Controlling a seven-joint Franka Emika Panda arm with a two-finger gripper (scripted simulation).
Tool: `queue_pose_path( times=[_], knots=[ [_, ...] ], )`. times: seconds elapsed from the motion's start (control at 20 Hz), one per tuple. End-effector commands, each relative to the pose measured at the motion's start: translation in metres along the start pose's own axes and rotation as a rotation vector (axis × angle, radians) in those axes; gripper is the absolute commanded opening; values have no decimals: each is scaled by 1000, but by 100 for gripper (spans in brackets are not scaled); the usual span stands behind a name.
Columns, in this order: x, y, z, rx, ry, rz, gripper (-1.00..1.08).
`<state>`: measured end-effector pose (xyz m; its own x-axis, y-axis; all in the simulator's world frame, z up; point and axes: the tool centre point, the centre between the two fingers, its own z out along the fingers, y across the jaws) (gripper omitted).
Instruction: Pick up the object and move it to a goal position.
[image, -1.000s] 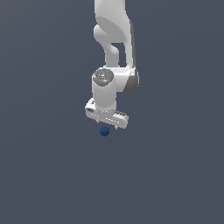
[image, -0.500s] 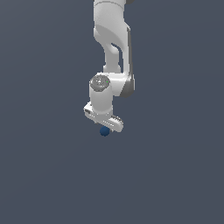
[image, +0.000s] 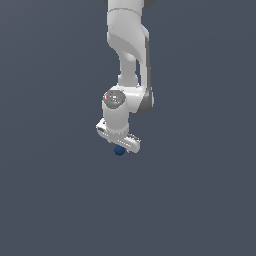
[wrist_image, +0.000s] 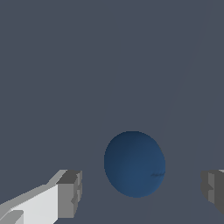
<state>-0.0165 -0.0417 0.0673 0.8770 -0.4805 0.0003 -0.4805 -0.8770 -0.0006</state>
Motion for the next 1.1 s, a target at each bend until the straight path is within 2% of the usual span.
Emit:
queue_pose_path(
  times=[0.0, 0.45, 0.5, 1.05],
  knots=[
    [-1, 1, 12, -1, -1, 2, 100],
    [0, 0, 36, -1, 0, 4, 100],
    [0, 0, 36, -1, 0, 4, -100],
    [0, 0, 35, 0, 0, 3, -100]
  ],
)
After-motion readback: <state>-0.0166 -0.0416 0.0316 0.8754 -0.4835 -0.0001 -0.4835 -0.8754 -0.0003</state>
